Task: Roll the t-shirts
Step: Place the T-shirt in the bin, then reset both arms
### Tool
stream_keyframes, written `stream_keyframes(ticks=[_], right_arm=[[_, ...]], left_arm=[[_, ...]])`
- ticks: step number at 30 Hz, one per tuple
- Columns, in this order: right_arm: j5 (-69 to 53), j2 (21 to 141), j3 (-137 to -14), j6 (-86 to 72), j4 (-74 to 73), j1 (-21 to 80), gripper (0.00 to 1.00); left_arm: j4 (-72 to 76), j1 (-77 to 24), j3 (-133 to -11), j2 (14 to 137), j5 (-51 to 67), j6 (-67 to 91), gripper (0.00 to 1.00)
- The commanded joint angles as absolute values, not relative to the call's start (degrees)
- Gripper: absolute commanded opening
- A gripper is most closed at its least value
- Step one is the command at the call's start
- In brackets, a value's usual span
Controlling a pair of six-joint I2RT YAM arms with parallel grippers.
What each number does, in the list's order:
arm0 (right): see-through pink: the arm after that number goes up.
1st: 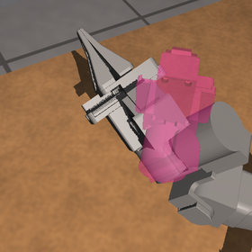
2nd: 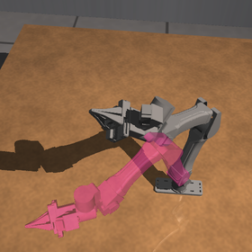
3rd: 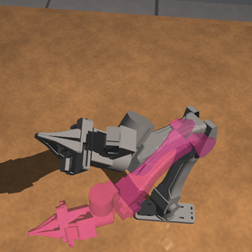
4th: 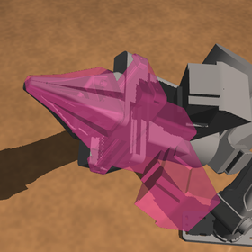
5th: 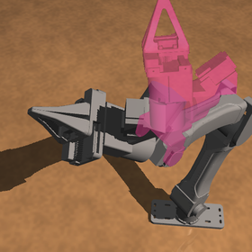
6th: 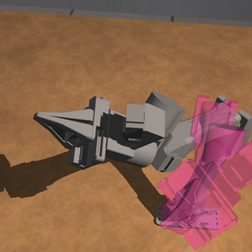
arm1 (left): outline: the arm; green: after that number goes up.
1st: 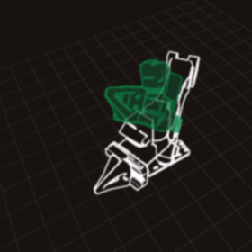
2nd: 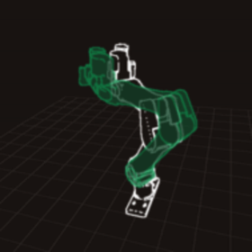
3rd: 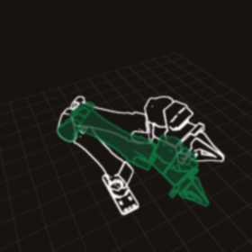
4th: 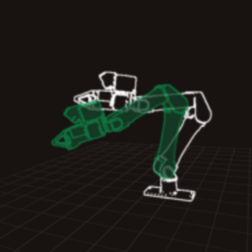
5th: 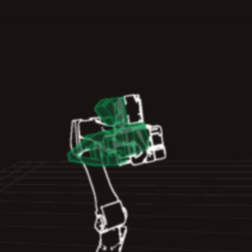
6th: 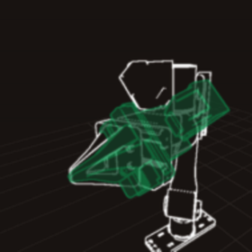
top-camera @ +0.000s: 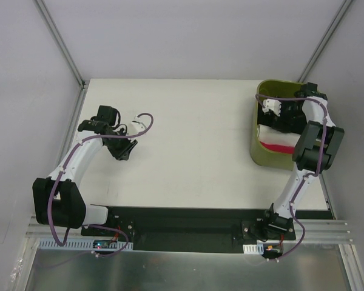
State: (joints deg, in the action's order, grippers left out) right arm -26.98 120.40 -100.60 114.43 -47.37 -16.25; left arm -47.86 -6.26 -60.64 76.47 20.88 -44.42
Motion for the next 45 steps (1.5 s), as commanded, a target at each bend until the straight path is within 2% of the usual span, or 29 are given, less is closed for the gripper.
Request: stream_keyframes(ticks=[1, 6, 9, 10, 11, 14, 16, 19, 20, 23, 24, 28, 34, 45], right_arm=[[-28.39, 107.68, -98.19, 139.13, -52.64, -17.84, 0.96], [-28.65, 100.73, -98.43, 132.83, -52.39, -18.1, 0.96], [-29.01, 99.05, -100.11, 117.65, -45.99, -17.67, 0.96], [-26.48, 99.14, -100.11, 103.76, -42.75, -17.23, 0.96], [-24.28, 100.45, -101.59, 96.49, -37.32, -16.7, 0.96], [-17.42, 108.94, -110.35, 75.68, -40.84, -14.77, 0.99], [-14.69, 114.41, -121.16, 65.52, -43.23, -13.8, 0.93], [-11.53, 120.4, -125.51, 51.44, -40.44, -12.22, 0.76], [-11.17, 121.37, -125.33, 49.59, -37.99, -11.52, 0.64], [-11.95, 123.57, -123.84, 48.95, -36.3, -8.01, 0.46], [-11.52, 124.44, -123.23, 49.56, -36.04, -6.08, 0.44], [-7.92, 127.16, -121.64, 47.21, -34.37, -3.52, 0.43], [-6.33, 131.31, -123.06, 45.88, -40.43, -1.93, 0.42], [-8.7, 114.81, -101.79, 47.64, -42.36, -1.93, 0.35]], left_arm=[[-45.79, -5.89, -62.31, 76.2, 23.64, -45.53, 0.27], [-44.04, -5.89, -63.02, 76.46, 26.09, -45.53, 0.26], [-41.58, -5.8, -63.19, 75.68, 29.07, -42.21, 0.27], [-41.14, -5.89, -63.37, 75.5, 30.31, -41.32, 0.27], [-40.87, -5.89, -63.63, 75.15, 31.71, -40.53, 0.28], [-40.34, -5.89, -65.03, 75.49, 34.01, -37.89, 0.28], [-40.43, -5.89, -66.09, 75.85, 32.18, -37.35, 0.28], [-42.09, -5.89, -67.49, 76.99, 29.01, -39.02, 0.29], [-44.19, -5.8, -68.11, 77.95, 27.09, -39.72, 0.28], [-49.89, -5.89, -70.74, 80.59, 26.02, -42.36, 0.28], [-50.79, -5.8, -71.97, 81.38, 25.67, -43.23, 0.27], [-52.03, -5.89, -74.53, 86.47, 23.91, -42.02, 0.27], [-52.21, -5.89, -77.87, 89.38, 24.61, -41.31, 0.26], [-52.12, -5.8, -81.39, 93.08, 24.08, -42.01, 0.25]])
